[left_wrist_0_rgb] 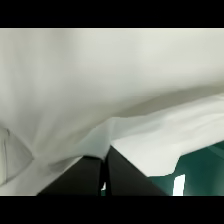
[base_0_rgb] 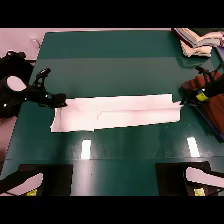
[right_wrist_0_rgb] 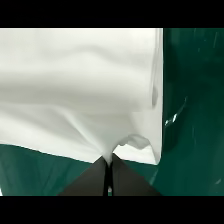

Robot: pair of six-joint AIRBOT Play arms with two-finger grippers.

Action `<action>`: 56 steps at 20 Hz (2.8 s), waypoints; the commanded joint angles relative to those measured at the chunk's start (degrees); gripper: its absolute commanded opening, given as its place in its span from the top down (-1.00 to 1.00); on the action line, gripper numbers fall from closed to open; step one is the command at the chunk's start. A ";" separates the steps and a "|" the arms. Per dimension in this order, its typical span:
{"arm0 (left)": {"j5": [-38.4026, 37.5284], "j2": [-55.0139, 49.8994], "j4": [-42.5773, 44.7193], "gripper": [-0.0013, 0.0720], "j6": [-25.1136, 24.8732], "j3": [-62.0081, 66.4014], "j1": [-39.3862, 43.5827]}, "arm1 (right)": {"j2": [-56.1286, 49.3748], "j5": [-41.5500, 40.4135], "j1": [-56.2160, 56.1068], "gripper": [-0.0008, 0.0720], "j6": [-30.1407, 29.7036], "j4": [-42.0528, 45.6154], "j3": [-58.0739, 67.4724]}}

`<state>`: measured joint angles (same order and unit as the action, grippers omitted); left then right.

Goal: Fold the shirts.

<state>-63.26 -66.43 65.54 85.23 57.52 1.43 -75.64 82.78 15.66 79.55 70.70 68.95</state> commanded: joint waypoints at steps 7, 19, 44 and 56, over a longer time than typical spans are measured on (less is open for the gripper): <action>1.03 -4.68 -0.48 -0.67 1.81 8.50 0.00 | -10.99 -0.04 3.43 -0.44 -5.35 -8.02 11.82; 5.03 -6.80 -3.52 0.88 3.48 8.48 14.34 | -16.35 -7.26 12.61 -0.59 -17.09 -23.80 -12.39; 14.99 -38.07 -15.37 0.89 4.35 27.36 28.63 | 2.51 -7.82 -22.93 0.93 -3.91 -26.36 22.14; -3.82 -21.84 1.29 0.88 4.35 48.72 9.86 | -5.70 -25.31 -46.23 0.93 -9.75 -38.51 22.14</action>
<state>-61.80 -93.95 61.17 89.65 100.60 17.87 -77.43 64.36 -23.14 74.08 39.59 91.02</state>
